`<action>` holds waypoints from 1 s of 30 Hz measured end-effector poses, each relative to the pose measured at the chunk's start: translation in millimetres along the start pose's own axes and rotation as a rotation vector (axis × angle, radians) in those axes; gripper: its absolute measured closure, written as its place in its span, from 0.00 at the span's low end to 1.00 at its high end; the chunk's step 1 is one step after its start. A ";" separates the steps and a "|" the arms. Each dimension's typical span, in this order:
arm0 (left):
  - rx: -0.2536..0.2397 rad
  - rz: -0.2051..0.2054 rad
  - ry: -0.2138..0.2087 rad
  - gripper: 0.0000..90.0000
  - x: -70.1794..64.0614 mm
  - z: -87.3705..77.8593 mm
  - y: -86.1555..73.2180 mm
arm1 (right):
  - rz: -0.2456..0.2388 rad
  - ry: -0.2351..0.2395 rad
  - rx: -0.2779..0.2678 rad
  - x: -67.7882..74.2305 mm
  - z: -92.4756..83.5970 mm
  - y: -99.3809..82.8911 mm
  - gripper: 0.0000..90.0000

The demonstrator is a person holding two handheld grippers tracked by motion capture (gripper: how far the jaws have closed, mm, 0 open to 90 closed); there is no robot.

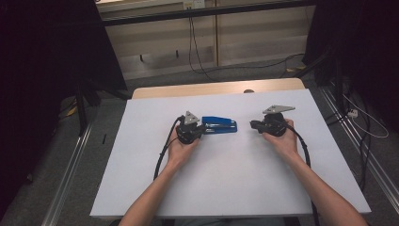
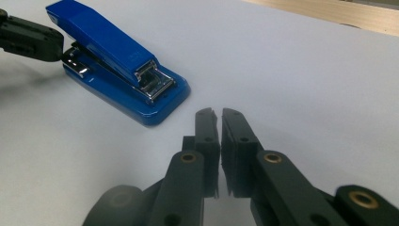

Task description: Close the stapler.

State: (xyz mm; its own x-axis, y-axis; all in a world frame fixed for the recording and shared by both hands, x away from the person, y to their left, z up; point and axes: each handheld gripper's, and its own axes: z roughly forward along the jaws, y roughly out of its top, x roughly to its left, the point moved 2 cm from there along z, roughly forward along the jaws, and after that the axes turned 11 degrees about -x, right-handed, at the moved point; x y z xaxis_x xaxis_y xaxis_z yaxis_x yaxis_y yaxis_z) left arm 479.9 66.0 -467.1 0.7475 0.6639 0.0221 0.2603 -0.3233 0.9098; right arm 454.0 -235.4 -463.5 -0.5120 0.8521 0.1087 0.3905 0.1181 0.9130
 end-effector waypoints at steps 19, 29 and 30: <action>-0.036 -0.014 0.074 0.40 7.1 -12.2 -0.8 | 0.008 -0.018 -0.031 2.3 -3.8 0.8 0.51; -0.058 -0.036 0.130 0.04 10.3 -20.7 4.5 | 0.036 -0.036 -0.057 6.6 -2.6 2.6 0.10; -0.056 -0.030 0.122 0.04 11.1 -22.5 4.3 | 0.038 -0.047 -0.061 6.6 -3.5 3.0 0.10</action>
State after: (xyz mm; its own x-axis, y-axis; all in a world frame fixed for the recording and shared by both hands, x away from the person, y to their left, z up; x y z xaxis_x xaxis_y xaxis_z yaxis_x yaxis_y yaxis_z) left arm 475.6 87.2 -453.6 0.6588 0.7512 0.0417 0.2447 -0.2663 0.9323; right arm 449.0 -231.2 -458.7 -0.4602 0.8787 0.1265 0.3606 0.0548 0.9311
